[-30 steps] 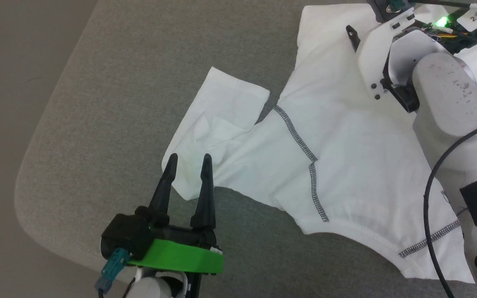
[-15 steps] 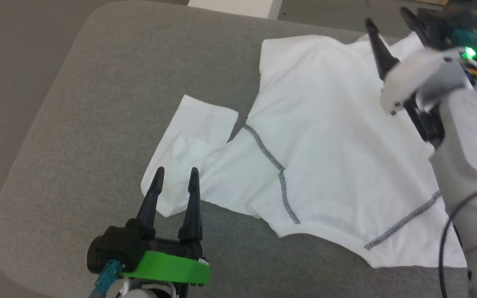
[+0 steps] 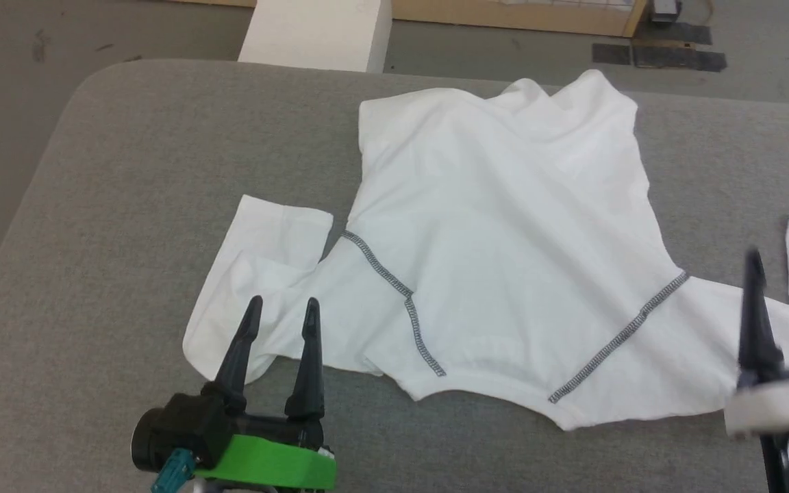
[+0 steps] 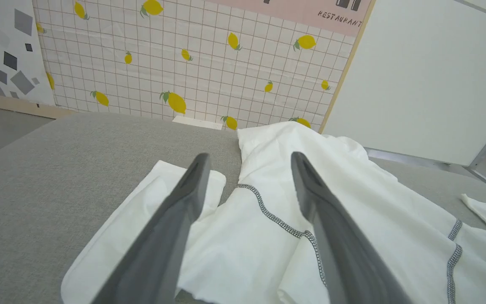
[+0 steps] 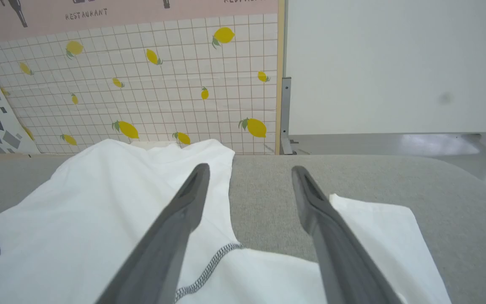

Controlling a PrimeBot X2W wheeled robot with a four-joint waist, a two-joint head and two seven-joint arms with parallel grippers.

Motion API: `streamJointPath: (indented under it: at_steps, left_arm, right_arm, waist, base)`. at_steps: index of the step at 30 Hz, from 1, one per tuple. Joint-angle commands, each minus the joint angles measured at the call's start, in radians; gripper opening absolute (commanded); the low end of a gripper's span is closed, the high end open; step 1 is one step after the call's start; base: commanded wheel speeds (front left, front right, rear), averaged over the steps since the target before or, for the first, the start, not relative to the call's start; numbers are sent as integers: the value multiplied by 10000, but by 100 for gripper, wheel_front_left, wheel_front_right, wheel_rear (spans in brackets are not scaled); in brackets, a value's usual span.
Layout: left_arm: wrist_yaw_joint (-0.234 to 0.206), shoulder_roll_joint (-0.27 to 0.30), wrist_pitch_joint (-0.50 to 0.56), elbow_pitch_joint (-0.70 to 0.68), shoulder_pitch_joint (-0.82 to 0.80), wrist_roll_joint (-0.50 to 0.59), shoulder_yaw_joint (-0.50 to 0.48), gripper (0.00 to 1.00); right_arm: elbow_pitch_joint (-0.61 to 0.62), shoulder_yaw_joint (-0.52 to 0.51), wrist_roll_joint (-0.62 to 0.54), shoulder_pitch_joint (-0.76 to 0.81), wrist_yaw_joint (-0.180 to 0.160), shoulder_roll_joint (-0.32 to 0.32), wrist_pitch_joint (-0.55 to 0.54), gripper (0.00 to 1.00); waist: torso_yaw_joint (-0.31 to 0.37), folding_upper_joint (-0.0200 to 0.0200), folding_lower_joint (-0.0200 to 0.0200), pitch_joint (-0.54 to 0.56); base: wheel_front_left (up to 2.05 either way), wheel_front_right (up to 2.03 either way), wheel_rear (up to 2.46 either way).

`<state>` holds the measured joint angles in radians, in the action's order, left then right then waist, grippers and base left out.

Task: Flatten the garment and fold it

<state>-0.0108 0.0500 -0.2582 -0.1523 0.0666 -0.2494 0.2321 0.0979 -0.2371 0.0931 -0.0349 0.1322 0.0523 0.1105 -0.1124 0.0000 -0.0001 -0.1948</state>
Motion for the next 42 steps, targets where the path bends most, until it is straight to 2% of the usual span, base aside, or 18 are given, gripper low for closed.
streamJointPath:
  at_steps: [1, 7, 11, 14, 22, 24, 30, 32, 36, 37, 38, 39, 42]
  left_arm:
    - [76, 3, -36, 9, 129, 154, -36, 100]
    - [137, 3, -36, 45, 356, 90, -229, 100]
    - [172, 3, -36, 99, 445, 205, -259, 100]
    - [159, 3, -36, 92, 439, 209, -269, 100]
    - [128, 3, -36, 94, 363, 139, -167, 100]
    - [133, 3, -36, 105, 318, 128, -130, 100]
    - [147, 3, -36, 128, 139, 117, -97, 100]
    - [184, 3, -36, 159, 58, 115, -82, 100]
    - [181, 3, -36, 181, -57, 106, -50, 100]
    - [174, 3, -36, 189, -70, 109, -43, 100]
    - [172, 3, -36, 200, -78, 112, -37, 100]
    - [173, 3, -36, 213, -84, 115, -32, 100]
    - [158, 3, -36, 224, -83, 128, -78, 100]
  right_arm:
    - [-1, -67, 375, 600, -15, -9, 227, 100]
    - [-691, 316, 1780, 2297, -15, -17, 969, 100]
    - [-693, 469, 1728, 2260, -15, -18, 1087, 100]
    - [-503, 367, 1309, 1819, -15, -19, 751, 100]
    - [72, -525, -19, 264, -15, -5, -2698, 100]
    - [-88, -540, -290, -12, -15, 333, -3795, 100]
    - [-1083, -130, 347, -514, -15, 1534, -7582, 100]
    - [-1337, 206, 441, -595, -15, 2002, -8239, 100]
    - [-2039, 443, 562, -989, -15, 2197, -8304, 100]
    - [-2246, 422, 540, -1048, -15, 2120, -8183, 62]
    - [-2404, 420, 514, -1073, -15, 2065, -8104, 35]
    - [-2581, 436, 511, -1110, -15, 2007, -7980, 0]
    - [-2851, 367, 506, -1250, -15, 1937, -7574, 0]
  waist:
    - [145, 0, 1, 98]
    - [439, 0, 1, 290]
    - [544, 0, 1, 401]
    - [566, 0, 1, 454]
    - [363, 0, 1, 299]
    - [276, 0, 1, 202]
    - [26, 0, 1, -142]
    - [-61, 0, 1, -249]
    - [-188, 0, 1, -425]
    - [-203, 0, 1, -437]
    - [-215, 0, 1, -438]
    - [-226, 0, 1, -430]
    - [-194, 0, 1, -391]
  base:
    - [0, 0, 0]
    - [0, 0, 0]
    - [0, 0, 0]
    - [0, 0, 0]
    - [0, 0, 0]
    - [0, 0, 0]
    - [0, 0, 0]
    - [0, 0, 0]
    - [0, 0, 0]
    - [0, 0, 0]
    - [0, 0, 0]
    - [0, 0, 0]
    - [0, 0, 0]
